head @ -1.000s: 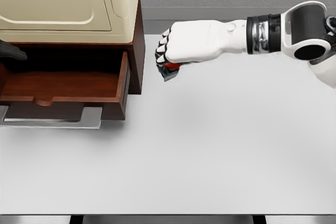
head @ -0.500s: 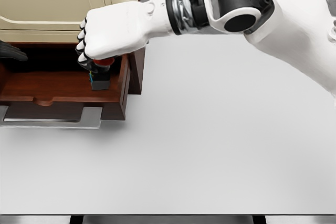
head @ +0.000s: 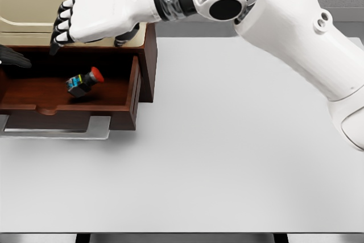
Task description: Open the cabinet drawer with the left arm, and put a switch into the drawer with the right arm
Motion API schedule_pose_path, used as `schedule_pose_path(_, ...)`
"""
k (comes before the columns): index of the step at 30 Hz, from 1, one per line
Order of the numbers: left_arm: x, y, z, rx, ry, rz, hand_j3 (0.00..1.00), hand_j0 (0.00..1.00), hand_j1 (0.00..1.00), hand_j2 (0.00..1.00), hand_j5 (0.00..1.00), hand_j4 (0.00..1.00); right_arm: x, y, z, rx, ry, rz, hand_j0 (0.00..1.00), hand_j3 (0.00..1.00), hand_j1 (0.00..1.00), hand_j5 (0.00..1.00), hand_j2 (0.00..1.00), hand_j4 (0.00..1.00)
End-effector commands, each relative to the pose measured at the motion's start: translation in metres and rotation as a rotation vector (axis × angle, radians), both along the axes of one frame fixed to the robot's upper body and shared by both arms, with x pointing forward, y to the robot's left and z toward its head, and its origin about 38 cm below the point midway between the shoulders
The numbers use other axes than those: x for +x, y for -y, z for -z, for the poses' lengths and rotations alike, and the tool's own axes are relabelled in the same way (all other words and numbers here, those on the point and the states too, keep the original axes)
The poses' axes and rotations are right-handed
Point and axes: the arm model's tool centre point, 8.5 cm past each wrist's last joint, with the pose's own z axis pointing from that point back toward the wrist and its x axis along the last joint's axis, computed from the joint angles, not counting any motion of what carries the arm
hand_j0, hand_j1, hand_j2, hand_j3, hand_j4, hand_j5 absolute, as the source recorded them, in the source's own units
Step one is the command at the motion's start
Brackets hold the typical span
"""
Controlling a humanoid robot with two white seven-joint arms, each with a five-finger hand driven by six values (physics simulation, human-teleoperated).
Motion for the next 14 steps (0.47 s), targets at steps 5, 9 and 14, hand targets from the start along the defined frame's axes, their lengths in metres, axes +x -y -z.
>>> schedule_pose_path(5, 0.013, 0.022, 0.017, -0.087, -0.006, 0.066, 1.00, 1.00, 1.00, 1.00, 1.00, 1.00, -0.008, 0.237, 0.000, 0.030, -0.024, 0.342, 1.00, 1.00, 1.00, 1.00, 1.00, 1.00)
schedule_pose_path(9, 0.026, 0.047, 0.043, -0.080, 0.004, 0.139, 1.00, 1.00, 1.00, 1.00, 1.00, 1.00, -0.015, 0.299, 0.051, 0.004, -0.138, 0.491, 1.00, 1.00, 1.00, 1.00, 1.00, 1.00)
schedule_pose_path(14, 0.029, 0.056, 0.051, -0.080, 0.011, 0.161, 1.00, 1.00, 1.00, 1.00, 1.00, 1.00, -0.020, 0.322, 0.086, -0.033, -0.220, 0.549, 1.00, 1.00, 1.00, 1.00, 1.00, 1.00)
